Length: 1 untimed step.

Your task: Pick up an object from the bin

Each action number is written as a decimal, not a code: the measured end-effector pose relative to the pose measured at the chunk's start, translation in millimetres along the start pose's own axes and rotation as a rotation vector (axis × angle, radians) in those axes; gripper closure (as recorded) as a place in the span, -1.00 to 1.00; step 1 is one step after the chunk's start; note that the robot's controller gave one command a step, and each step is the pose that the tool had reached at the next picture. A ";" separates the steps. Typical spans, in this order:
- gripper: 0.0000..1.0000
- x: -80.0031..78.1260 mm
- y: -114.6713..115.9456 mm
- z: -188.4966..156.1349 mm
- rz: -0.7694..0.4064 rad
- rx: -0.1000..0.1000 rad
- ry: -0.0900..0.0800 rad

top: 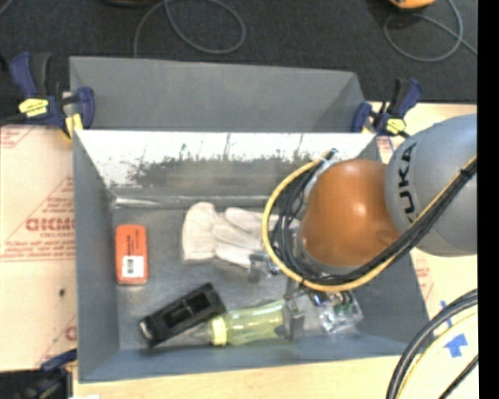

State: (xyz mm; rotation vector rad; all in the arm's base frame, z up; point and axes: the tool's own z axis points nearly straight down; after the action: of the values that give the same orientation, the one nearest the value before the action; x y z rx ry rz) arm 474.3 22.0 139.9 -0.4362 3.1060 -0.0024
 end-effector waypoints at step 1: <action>-1.00 -2.3 -4.8 68.8 0.136 0.002 -0.018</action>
Offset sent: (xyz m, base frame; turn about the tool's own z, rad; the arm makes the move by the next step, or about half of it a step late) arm -0.0022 -0.0055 -0.0699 0.0389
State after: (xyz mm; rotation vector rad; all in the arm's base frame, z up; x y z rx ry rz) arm 478.2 18.0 71.1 -0.2228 3.1102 -0.0012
